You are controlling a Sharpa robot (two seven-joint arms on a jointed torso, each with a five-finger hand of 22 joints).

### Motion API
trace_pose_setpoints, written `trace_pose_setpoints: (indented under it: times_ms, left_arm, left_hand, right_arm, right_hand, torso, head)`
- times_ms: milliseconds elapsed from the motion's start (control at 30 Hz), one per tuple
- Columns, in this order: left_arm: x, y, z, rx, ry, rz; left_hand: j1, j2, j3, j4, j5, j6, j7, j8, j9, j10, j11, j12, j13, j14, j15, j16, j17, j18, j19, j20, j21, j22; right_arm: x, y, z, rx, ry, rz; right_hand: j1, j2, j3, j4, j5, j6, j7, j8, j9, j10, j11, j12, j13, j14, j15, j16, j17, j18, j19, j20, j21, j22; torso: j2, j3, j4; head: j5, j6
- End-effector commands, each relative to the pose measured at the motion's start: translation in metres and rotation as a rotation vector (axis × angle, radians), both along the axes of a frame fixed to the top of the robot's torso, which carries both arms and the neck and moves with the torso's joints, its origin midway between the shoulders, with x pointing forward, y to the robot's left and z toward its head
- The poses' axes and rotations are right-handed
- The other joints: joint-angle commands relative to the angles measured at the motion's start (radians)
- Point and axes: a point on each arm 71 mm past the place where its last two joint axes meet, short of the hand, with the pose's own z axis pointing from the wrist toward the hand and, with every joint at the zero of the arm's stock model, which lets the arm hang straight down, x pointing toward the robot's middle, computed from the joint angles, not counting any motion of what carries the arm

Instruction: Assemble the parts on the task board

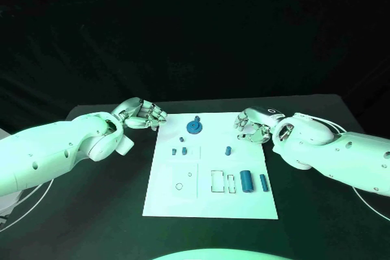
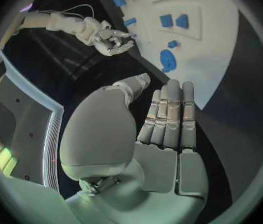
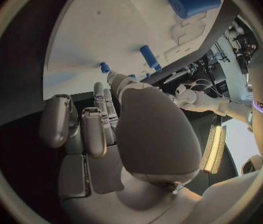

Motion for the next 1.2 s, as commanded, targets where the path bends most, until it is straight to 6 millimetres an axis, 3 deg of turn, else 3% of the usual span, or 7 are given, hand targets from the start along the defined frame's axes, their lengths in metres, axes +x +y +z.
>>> trace_pose_setpoints:
  times_ms: [33,267,467,667,933,1200]
  left_arm:
    - [-0.005,-0.004,0.010,-0.272,0.006,-0.014]
    - [-0.012,-0.001,0.013,-0.352,0.026,-0.017]
    - [-0.012,0.004,0.014,-0.366,0.027,-0.002]
    - [-0.012,0.005,0.014,-0.368,0.030,0.002]
    - [-0.011,0.006,0.013,-0.364,0.034,0.010]
    - [-0.010,0.007,0.012,-0.358,0.036,0.020]
  left_hand:
    - [0.002,0.008,-0.012,0.005,-0.001,0.002,-0.002,0.007,0.002,0.012,-0.001,0.009,0.000,-0.010,-0.001,-0.018,-0.008,0.013,0.011,0.002,-0.028,-0.021]
    - [0.016,0.019,-0.010,0.007,0.000,0.017,-0.001,0.016,0.004,0.034,-0.004,0.012,-0.003,-0.013,-0.003,-0.039,-0.018,0.014,0.020,0.000,-0.052,-0.038]
    - [0.021,0.022,-0.008,0.005,0.001,0.020,0.000,0.017,0.004,0.037,-0.004,0.011,-0.005,-0.011,-0.003,-0.044,-0.020,0.014,0.024,-0.001,-0.056,-0.041]
    - [0.026,0.026,-0.006,0.004,0.001,0.023,0.001,0.019,0.004,0.039,-0.004,0.010,-0.006,-0.009,-0.004,-0.047,-0.022,0.014,0.028,-0.001,-0.058,-0.043]
    - [0.032,0.033,-0.003,0.002,0.002,0.026,0.001,0.020,0.004,0.041,-0.004,0.008,-0.008,-0.005,-0.004,-0.051,-0.023,0.014,0.034,-0.003,-0.060,-0.045]
    - [0.046,0.033,-0.001,-0.009,0.001,0.029,0.002,0.021,0.004,0.045,-0.004,0.006,-0.010,-0.001,-0.006,-0.056,-0.026,0.014,0.041,-0.006,-0.059,-0.045]
  right_arm:
    - [0.000,0.004,-0.005,-0.155,-0.024,0.017]
    - [-0.002,0.007,-0.010,-0.203,-0.016,0.025]
    - [-0.004,0.009,-0.013,-0.229,-0.016,0.033]
    - [-0.004,0.010,-0.015,-0.244,-0.024,0.030]
    - [-0.007,0.016,-0.021,-0.241,-0.010,0.051]
    - [-0.011,0.021,-0.031,-0.276,0.044,0.065]
  right_hand:
    - [-0.012,-0.004,0.007,-0.002,-0.002,0.008,0.002,-0.005,-0.001,0.008,0.001,-0.008,-0.006,0.054,0.009,0.004,0.045,0.006,0.004,0.000,0.001,0.088]
    - [-0.025,-0.006,0.012,-0.005,-0.002,0.021,-0.003,-0.006,0.000,0.021,-0.003,-0.023,-0.021,0.055,0.006,0.003,0.043,0.007,0.005,-0.001,0.001,0.089]
    - [-0.028,-0.005,0.018,-0.009,-0.002,0.030,-0.005,-0.005,0.002,0.032,-0.004,-0.029,-0.028,0.056,0.005,0.004,0.045,0.006,0.007,-0.002,0.004,0.091]
    - [-0.031,-0.001,0.029,-0.016,-0.002,0.040,-0.008,-0.005,0.003,0.048,-0.007,-0.037,-0.038,0.056,0.003,0.003,0.043,0.005,0.009,-0.004,0.008,0.093]
    - [-0.042,0.031,0.103,-0.044,-0.002,0.078,-0.019,0.001,0.011,0.102,-0.017,-0.063,-0.067,0.055,-0.005,0.000,0.038,0.002,0.017,-0.012,0.023,0.103]
    - [-0.069,0.037,0.133,-0.068,-0.003,0.101,-0.029,0.007,0.021,0.129,-0.025,-0.083,-0.083,0.056,-0.011,-0.002,0.036,0.002,0.016,-0.016,0.020,0.105]
  torso:
    - [0.002,-0.0008,0.0035]
    - [0.001,-0.0016,-0.0006]
    - [-0.001,0.0002,-0.0003]
    - [0.000,-0.0009,0.0010]
    - [-0.001,0.0003,0.0008]
    - [0.000,-0.0006,0.0013]
  head:
    - [-0.005,-0.003]
    - [-0.007,-0.008]
    - [-0.007,-0.011]
    - [-0.011,-0.010]
    - [-0.007,-0.011]
    - [-0.006,-0.016]
